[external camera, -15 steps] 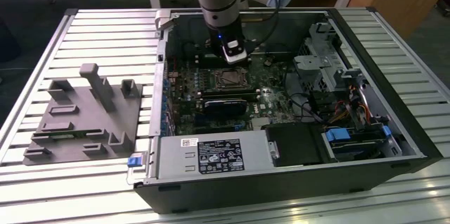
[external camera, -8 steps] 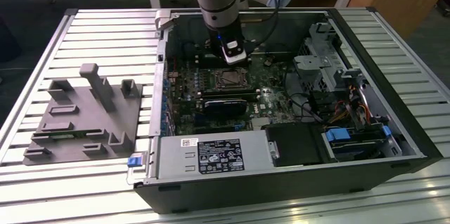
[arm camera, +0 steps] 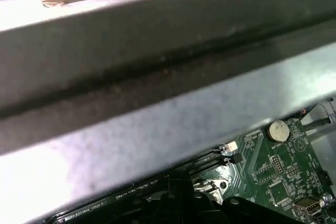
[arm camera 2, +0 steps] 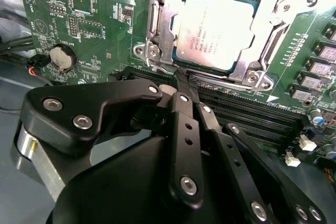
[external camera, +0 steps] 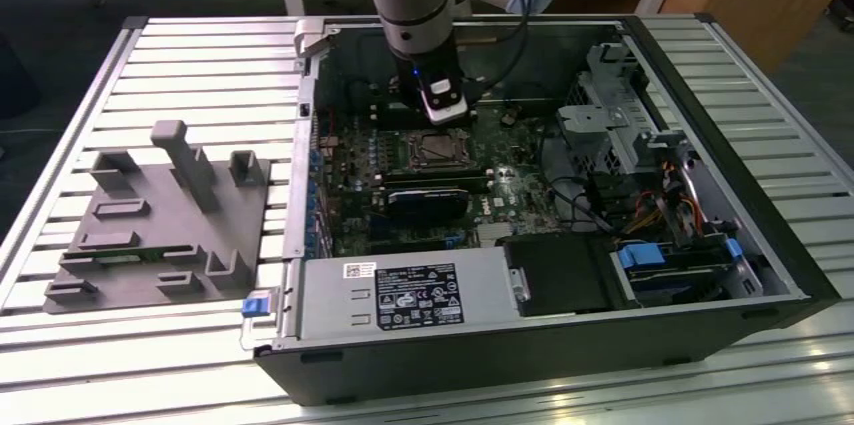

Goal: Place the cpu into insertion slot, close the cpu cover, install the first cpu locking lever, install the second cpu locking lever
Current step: 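Install the first cpu locking lever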

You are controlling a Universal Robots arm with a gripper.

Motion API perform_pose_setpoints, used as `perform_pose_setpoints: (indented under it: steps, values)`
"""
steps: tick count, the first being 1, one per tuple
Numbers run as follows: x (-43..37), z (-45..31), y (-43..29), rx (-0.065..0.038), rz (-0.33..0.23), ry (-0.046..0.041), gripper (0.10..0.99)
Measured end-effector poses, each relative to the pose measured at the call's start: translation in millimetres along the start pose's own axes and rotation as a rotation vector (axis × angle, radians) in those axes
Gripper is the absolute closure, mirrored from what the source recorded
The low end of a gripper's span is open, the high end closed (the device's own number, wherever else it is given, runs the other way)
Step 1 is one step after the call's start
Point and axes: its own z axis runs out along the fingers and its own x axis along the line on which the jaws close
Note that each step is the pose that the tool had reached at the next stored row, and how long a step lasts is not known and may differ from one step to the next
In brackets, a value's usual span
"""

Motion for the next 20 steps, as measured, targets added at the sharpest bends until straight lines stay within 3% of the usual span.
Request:
perform_pose_setpoints:
  steps: [4,9,13,20]
  values:
    - [0.0,0.9,-0.9,0.0,0.0,0.0002,0.98]
    - [-0.1,1.0,-1.1,-0.016,0.004,0.0058,0.98]
    - [-0.2,0.7,-0.9,-0.017,0.005,0.006,0.98]
    - [-2.1,-10.4,1.6,-0.018,0.005,0.0041,0.98]
